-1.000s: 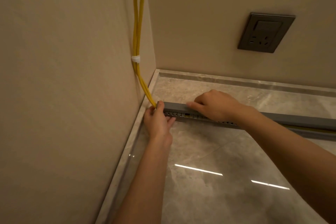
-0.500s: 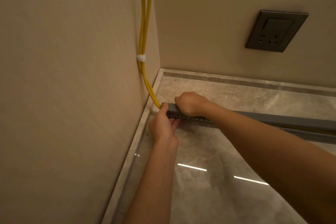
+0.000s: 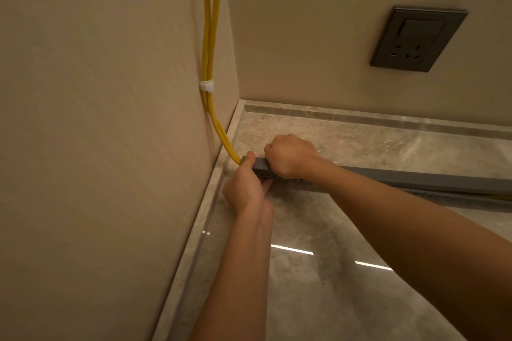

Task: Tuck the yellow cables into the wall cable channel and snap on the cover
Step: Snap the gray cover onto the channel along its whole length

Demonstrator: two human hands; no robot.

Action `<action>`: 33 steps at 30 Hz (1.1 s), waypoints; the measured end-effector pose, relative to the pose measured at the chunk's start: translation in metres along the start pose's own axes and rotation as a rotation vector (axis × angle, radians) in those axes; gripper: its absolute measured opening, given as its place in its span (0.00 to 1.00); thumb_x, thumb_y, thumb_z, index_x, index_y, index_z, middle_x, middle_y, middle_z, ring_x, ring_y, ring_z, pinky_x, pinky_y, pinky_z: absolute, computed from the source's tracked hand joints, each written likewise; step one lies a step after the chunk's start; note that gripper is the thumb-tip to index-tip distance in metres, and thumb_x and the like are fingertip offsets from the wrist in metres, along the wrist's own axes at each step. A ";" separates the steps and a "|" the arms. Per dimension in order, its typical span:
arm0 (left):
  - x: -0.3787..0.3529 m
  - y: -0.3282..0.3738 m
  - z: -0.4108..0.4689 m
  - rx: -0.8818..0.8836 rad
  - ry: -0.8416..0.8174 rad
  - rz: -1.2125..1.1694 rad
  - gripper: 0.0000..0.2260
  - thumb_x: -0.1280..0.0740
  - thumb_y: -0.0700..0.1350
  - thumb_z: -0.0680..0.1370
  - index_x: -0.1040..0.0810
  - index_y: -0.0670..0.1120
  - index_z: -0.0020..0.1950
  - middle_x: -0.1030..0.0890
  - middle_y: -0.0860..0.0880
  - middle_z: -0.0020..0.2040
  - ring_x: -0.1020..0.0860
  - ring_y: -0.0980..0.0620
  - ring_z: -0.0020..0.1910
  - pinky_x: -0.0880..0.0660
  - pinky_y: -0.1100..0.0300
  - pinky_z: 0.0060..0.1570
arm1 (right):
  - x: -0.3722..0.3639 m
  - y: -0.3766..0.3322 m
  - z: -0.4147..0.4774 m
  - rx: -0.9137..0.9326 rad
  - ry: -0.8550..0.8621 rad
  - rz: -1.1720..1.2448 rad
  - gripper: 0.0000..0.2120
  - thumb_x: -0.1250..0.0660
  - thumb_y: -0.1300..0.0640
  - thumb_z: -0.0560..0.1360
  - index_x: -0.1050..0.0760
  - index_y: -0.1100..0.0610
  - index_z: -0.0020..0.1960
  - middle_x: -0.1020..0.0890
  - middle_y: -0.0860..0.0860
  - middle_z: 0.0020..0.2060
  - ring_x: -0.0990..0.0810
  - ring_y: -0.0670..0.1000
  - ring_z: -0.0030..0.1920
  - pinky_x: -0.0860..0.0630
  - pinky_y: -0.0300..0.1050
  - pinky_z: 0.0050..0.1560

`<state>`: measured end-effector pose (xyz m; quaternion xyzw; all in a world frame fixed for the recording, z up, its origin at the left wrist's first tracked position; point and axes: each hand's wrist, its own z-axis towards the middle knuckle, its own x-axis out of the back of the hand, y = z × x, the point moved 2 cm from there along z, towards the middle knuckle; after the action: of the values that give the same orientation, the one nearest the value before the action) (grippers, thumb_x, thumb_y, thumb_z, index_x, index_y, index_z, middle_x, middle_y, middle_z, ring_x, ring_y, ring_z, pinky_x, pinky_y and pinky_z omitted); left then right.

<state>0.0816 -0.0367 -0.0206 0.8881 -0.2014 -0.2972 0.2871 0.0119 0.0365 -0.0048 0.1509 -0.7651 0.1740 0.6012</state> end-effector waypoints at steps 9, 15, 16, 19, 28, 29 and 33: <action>0.007 0.002 0.001 -0.042 -0.197 0.055 0.07 0.33 0.45 0.76 0.21 0.41 0.45 0.17 0.42 0.46 0.17 0.50 0.44 0.20 0.62 0.34 | 0.004 0.001 0.003 -0.237 -0.107 0.354 0.19 0.49 0.45 0.77 0.33 0.54 0.33 0.28 0.51 0.33 0.26 0.53 0.37 0.33 0.47 0.40; 0.004 -0.001 -0.003 -0.103 -0.193 0.094 0.11 0.37 0.45 0.79 0.22 0.38 0.51 0.18 0.40 0.51 0.19 0.48 0.52 0.21 0.58 0.46 | 0.006 -0.010 0.003 -0.299 -0.103 0.346 0.21 0.51 0.45 0.76 0.29 0.54 0.35 0.24 0.51 0.33 0.25 0.50 0.33 0.37 0.44 0.31; 0.004 -0.002 -0.003 -0.117 -0.180 0.103 0.10 0.37 0.44 0.79 0.22 0.39 0.50 0.18 0.41 0.50 0.20 0.48 0.51 0.21 0.58 0.46 | 0.006 -0.011 0.002 -0.284 -0.082 0.343 0.20 0.51 0.46 0.76 0.29 0.54 0.35 0.24 0.51 0.33 0.26 0.50 0.33 0.38 0.44 0.31; 0.003 -0.004 -0.005 -0.150 -0.170 0.127 0.09 0.37 0.43 0.79 0.22 0.39 0.47 0.18 0.41 0.48 0.19 0.47 0.50 0.21 0.58 0.45 | 0.006 -0.010 -0.003 -0.152 -0.059 0.201 0.17 0.50 0.49 0.77 0.33 0.53 0.34 0.27 0.51 0.34 0.28 0.51 0.35 0.38 0.45 0.31; 0.006 -0.007 -0.007 -0.232 -0.099 0.154 0.07 0.35 0.42 0.78 0.20 0.41 0.43 0.17 0.43 0.44 0.18 0.49 0.45 0.21 0.59 0.39 | 0.005 -0.014 -0.010 -0.025 0.078 0.040 0.10 0.46 0.53 0.77 0.32 0.53 0.39 0.33 0.50 0.32 0.30 0.54 0.37 0.35 0.48 0.34; 0.006 -0.007 -0.008 -0.233 -0.096 0.156 0.07 0.35 0.42 0.78 0.20 0.41 0.43 0.17 0.43 0.43 0.18 0.49 0.45 0.21 0.60 0.38 | 0.004 -0.014 -0.011 -0.027 0.095 0.031 0.10 0.45 0.54 0.77 0.31 0.53 0.39 0.33 0.50 0.33 0.31 0.53 0.36 0.36 0.47 0.33; 0.007 -0.004 -0.008 -0.168 -0.132 0.111 0.07 0.36 0.40 0.77 0.20 0.41 0.42 0.17 0.45 0.40 0.18 0.52 0.41 0.22 0.63 0.32 | 0.003 -0.014 -0.015 -0.038 0.115 0.012 0.09 0.45 0.55 0.78 0.28 0.55 0.43 0.29 0.52 0.38 0.31 0.53 0.37 0.36 0.48 0.33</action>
<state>0.0932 -0.0339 -0.0208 0.8269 -0.2431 -0.3543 0.3628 0.0305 0.0306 0.0027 0.1244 -0.7333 0.1716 0.6460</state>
